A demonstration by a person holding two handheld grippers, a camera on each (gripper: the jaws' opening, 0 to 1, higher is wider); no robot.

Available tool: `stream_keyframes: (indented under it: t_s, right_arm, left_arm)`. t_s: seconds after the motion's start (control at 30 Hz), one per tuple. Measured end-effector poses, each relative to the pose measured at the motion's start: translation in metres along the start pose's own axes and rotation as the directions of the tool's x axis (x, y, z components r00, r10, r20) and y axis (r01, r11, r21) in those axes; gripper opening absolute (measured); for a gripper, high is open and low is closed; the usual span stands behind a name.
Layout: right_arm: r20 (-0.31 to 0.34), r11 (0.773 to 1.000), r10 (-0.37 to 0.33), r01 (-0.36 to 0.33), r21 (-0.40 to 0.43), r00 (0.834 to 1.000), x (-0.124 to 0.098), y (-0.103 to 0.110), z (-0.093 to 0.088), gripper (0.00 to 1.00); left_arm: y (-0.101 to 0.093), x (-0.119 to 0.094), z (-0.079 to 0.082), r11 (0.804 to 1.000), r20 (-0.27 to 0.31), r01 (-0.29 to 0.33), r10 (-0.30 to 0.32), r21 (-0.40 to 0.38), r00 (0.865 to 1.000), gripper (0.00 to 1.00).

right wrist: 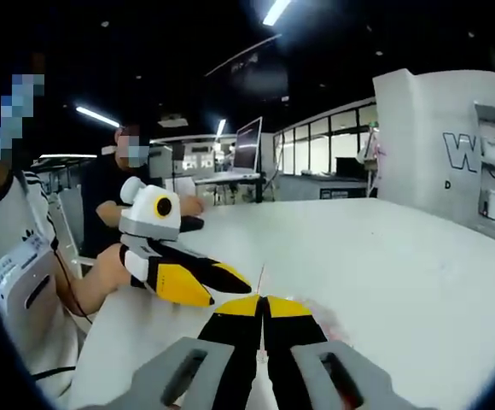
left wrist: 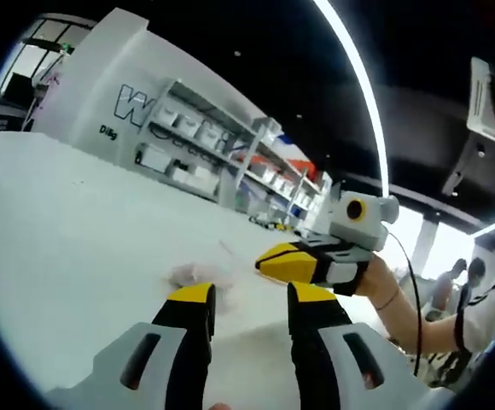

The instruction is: Open the resealable bag by pulling the two sides of the seal apart until the entire bag opening is separated and visibly accessible.

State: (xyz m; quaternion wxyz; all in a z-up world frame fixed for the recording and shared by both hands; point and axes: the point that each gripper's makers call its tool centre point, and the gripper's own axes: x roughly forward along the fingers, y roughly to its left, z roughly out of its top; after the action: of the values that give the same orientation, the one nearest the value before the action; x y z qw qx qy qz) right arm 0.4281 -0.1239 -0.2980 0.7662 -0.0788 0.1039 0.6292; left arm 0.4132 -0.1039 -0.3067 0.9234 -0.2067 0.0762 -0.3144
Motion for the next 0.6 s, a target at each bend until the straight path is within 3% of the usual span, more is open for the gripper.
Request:
stream_keyframes:
  t_s: [0.6]
  right_arm:
    - [0.012,1.0,0.001,-0.001,0.004,1.0,-0.0005,0.001,0.0015,0.0]
  left_arm:
    - [-0.0034,0.0039,0.0039,1.0,-0.005,0.004,-0.004,-0.005,1.0,0.32]
